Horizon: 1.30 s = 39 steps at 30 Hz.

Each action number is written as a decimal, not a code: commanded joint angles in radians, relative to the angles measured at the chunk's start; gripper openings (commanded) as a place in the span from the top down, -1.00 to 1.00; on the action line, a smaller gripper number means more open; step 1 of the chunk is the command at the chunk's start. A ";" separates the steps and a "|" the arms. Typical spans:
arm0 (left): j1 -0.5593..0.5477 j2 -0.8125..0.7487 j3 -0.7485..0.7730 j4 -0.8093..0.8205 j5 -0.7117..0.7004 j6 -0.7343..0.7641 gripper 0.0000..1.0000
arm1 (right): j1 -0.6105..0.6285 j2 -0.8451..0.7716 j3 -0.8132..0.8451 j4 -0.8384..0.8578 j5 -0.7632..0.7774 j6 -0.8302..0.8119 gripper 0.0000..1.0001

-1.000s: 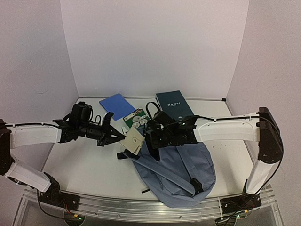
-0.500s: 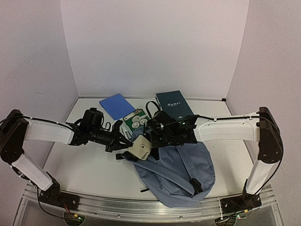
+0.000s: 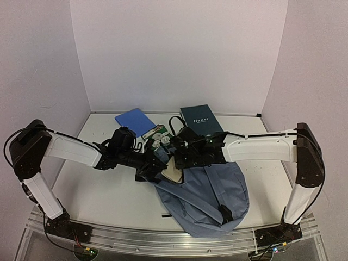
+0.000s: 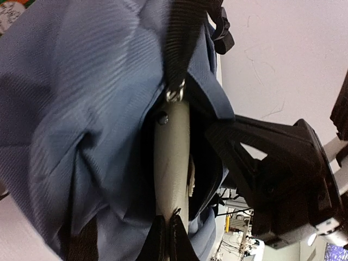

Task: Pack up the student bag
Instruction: Place the personal item in the student bag.

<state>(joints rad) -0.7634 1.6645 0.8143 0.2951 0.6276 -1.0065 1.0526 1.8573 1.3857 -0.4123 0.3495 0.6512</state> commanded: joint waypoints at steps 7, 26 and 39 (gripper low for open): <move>-0.063 0.121 0.133 0.169 -0.176 -0.006 0.99 | 0.011 0.008 0.059 0.133 -0.013 0.027 1.00; -0.190 0.132 0.121 0.196 -0.493 -0.002 1.00 | 0.010 -0.015 0.036 0.178 0.052 0.090 1.00; -0.198 0.015 0.034 0.054 -0.527 -0.003 1.00 | 0.010 -0.021 0.029 0.178 0.068 0.101 1.00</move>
<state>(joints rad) -0.9500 1.7816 0.8878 0.3931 0.1638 -1.0232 1.0550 1.8664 1.3877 -0.3639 0.3924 0.7330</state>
